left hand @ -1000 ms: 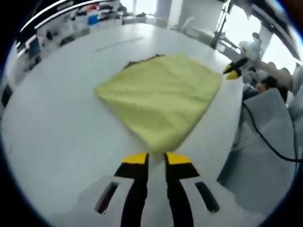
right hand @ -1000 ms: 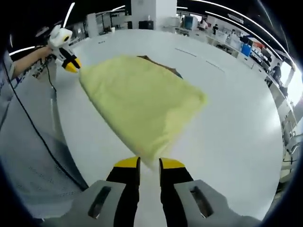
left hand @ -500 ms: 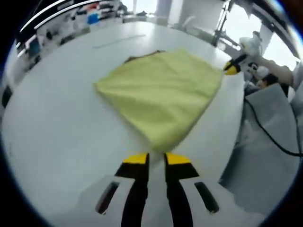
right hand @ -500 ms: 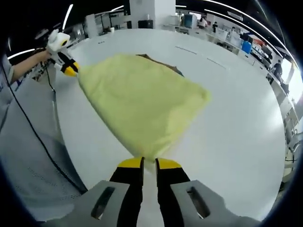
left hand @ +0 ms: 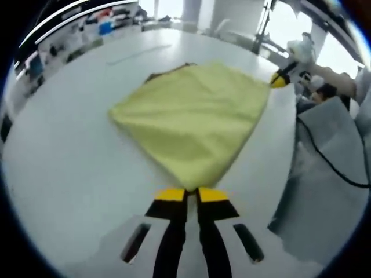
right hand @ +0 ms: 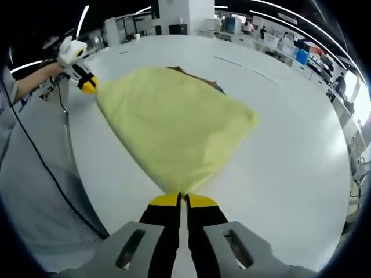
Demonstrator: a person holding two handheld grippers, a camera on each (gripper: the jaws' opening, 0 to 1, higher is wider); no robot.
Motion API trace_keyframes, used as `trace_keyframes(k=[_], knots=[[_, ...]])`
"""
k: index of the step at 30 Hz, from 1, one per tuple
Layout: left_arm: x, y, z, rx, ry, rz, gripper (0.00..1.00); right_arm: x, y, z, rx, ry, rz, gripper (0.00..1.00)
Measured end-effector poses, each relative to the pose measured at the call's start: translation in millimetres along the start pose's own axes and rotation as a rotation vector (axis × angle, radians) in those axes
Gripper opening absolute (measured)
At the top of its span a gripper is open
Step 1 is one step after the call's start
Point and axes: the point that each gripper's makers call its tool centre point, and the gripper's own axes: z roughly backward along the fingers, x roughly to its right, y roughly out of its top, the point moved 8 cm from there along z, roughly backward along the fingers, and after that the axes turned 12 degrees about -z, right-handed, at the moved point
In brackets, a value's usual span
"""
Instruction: Fold the garment on the visible template until the final outline fits inside the template.
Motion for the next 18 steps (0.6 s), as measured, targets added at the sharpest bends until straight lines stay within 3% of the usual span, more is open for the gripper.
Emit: trace_keyframes(k=[8, 18], knots=[[-2.9, 2.2, 8, 0.042, -0.041, 0.072, 0.0, 1, 2.5, 1, -0.005, -0.011, 0.004, 0.02], [1.6, -7.8, -2, -0.062, -0.067, 0.185, 0.0, 3, -6.3, -2, -0.036, -0.022, -0.015, 0.02]])
